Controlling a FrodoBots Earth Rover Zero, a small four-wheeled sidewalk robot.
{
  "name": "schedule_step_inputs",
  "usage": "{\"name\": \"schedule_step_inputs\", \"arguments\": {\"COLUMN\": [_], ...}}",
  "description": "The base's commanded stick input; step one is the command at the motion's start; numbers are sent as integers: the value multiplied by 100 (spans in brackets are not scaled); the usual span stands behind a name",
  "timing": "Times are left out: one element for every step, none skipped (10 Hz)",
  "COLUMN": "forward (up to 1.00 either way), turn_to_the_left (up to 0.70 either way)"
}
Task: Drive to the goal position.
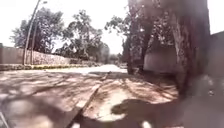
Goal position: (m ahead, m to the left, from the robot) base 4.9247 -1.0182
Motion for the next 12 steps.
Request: {"name": "schedule_step_inputs", "arguments": {"forward": [70,70,70,70,70,70,70,70,70,70,70,70], "turn_to_the_left": [0,0,0,0,0,0,0,0,0,0,0,0]}}
